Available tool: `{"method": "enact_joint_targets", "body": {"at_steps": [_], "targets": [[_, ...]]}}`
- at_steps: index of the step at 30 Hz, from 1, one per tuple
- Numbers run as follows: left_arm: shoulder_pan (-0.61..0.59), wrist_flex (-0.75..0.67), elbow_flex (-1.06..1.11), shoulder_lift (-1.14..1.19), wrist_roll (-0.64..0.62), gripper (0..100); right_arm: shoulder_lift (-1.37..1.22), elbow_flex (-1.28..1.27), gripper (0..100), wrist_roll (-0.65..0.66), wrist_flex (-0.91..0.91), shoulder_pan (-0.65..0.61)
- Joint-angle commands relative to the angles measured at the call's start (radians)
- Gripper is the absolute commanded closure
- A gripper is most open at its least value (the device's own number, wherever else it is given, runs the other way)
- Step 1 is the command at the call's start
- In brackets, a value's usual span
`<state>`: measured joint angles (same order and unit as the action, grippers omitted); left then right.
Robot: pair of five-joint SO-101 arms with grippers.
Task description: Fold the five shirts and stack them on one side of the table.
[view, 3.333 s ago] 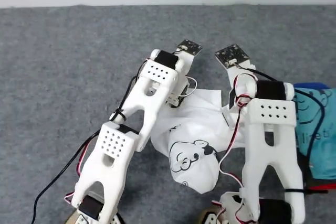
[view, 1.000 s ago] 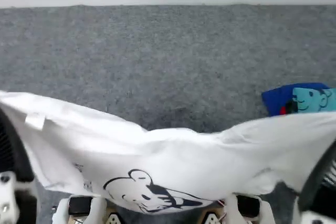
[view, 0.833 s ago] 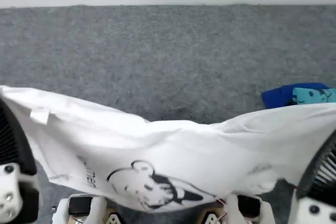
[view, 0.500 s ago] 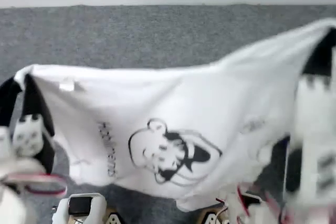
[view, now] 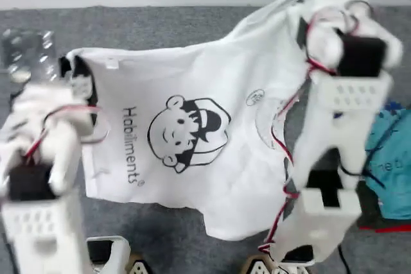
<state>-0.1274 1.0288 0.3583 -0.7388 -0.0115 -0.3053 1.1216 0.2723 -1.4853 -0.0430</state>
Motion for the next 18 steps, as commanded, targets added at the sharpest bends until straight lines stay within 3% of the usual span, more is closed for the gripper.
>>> {"method": "enact_joint_targets", "body": {"at_steps": [1,8,18], "targets": [[-0.011,-0.183,-0.019,0.170,0.014,98,-0.053,0.020,98.9,0.005,0.159,-0.024],[-0.026,-0.227,-0.317,0.611,0.020,98,-0.186,0.020,98.9,0.011,0.403,-0.036],[-0.028,-0.209,-0.447,0.973,0.048,98,-0.401,0.020,98.9,0.029,0.369,-0.036]]}}
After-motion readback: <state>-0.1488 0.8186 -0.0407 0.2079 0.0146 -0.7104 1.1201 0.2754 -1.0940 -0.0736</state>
